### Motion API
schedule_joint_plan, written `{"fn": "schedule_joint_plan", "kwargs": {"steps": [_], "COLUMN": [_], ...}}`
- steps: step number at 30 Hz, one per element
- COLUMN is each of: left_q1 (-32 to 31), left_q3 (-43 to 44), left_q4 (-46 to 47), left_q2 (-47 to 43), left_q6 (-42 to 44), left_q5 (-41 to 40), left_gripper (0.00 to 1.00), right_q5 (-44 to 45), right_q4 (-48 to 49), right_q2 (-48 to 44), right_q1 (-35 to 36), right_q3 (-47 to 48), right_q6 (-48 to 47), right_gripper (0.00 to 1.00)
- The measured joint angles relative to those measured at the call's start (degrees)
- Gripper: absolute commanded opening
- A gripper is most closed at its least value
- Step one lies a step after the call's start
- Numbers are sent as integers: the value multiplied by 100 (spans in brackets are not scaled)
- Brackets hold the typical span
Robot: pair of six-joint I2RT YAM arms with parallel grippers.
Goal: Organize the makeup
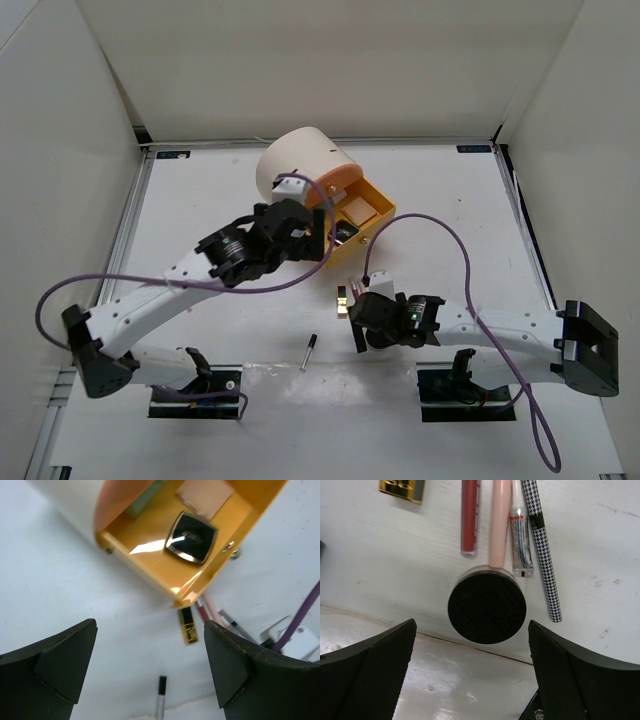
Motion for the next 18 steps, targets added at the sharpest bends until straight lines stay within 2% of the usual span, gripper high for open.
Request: {"fn": "schedule_joint_plan", "kwargs": {"steps": [4,6,11,13,17,18], "left_q1": [15,15,15,13,-13,-13], "left_q3": [-841,-1093,-1298,-1298,-1298,-1298], "left_q4": [-391,-579,-962,-1016,-1084,-1099], "left_q2": [-728,-820,-782,-789,-837,-850], "left_q6": [-485,-717,-1154,-1252,-1375,-1392], "left_q5": [-81,-83,-79,-79,-85,-96], "left_gripper": [98,98,98,98,98,98], "right_q5": [-83,-107,-103,-76,24,50], "right_q4": [188,264,562,636,841,890], "right_q2": [52,127,398,511,612,627], "right_q1": [-2,-2,-4,-4,-7,-7], "right_q3": [-271,-382,-579,-564,-533,-531], "right_q6": [125,160,133,87,-11,-2], "right_gripper": [94,90,88,80,53,42]}}
